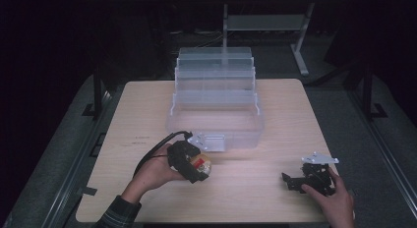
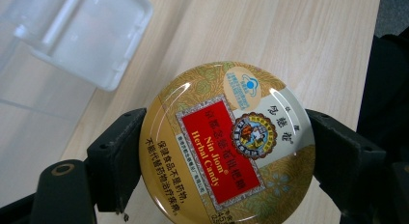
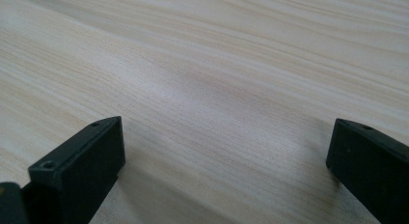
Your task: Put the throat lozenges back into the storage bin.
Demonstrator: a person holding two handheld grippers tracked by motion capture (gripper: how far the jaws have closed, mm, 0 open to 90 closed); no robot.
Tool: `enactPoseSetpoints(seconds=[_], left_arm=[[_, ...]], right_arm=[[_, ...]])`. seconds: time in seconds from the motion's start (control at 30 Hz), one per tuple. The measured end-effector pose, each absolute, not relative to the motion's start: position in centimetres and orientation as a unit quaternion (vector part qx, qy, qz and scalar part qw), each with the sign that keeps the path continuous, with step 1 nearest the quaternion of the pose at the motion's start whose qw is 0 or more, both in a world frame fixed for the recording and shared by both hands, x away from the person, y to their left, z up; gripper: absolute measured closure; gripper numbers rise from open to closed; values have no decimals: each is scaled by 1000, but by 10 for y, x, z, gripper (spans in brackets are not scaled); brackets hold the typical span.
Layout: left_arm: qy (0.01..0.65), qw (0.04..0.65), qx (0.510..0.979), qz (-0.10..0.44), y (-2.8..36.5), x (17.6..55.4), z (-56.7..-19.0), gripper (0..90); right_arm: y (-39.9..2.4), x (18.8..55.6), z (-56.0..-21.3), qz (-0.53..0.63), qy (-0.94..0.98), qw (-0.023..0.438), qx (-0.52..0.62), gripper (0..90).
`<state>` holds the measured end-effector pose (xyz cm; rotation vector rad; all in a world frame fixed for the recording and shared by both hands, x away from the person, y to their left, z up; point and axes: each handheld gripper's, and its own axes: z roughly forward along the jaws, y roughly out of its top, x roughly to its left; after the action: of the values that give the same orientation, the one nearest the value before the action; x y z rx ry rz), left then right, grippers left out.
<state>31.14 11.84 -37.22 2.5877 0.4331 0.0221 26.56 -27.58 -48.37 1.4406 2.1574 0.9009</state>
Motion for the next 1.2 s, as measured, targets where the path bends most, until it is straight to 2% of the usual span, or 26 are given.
enactPoseSetpoints(seconds=[1.2], left_arm=[[189,274,943,25,128,346,-337,197]], right_arm=[[-276,266,-484,322,770,196,514,0]])
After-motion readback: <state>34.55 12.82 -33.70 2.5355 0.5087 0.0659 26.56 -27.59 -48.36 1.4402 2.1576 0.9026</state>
